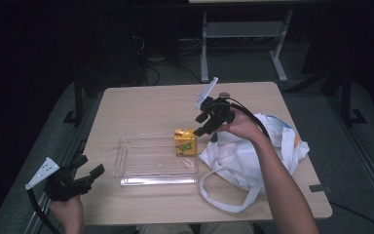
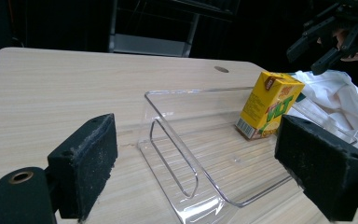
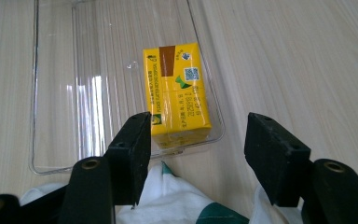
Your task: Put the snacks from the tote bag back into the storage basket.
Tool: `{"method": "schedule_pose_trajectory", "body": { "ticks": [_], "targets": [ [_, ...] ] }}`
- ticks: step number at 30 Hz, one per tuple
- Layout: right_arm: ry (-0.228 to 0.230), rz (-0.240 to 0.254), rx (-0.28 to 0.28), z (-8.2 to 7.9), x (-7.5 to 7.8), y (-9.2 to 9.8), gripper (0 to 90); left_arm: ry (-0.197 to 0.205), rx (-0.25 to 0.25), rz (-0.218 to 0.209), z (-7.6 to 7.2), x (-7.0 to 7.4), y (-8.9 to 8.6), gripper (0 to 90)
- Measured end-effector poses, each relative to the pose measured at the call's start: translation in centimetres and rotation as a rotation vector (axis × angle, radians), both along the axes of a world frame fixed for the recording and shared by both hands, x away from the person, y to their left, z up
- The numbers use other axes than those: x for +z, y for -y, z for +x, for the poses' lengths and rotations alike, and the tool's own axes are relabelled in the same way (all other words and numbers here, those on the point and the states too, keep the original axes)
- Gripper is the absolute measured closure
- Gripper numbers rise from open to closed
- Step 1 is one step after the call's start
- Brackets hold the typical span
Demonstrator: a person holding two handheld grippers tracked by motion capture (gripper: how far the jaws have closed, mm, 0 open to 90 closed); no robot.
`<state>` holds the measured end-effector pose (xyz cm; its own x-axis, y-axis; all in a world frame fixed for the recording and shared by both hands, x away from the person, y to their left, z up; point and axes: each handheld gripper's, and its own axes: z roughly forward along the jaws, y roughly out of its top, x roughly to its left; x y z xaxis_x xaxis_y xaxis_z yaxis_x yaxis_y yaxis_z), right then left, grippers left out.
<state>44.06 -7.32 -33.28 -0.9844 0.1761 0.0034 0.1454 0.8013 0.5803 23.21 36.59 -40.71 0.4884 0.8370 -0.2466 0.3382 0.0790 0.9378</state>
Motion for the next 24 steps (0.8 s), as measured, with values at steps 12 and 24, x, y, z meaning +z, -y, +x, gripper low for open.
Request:
{"method": "schedule_pose_trajectory", "body": {
  "ticks": [12, 24],
  "targets": [
    [0.006, 0.009, -0.020, -0.3, 0.3, 0.9, 40.3, -0.002, 0.002, 0.000, 0.0, 0.0, -0.1, 12.4],
    [0.004, 0.026, -0.050, -0.6, 0.2, 2.4, 40.0, -0.001, -0.001, 0.004, 0.0, 0.0, 0.0, 12.4]
  ]
}}
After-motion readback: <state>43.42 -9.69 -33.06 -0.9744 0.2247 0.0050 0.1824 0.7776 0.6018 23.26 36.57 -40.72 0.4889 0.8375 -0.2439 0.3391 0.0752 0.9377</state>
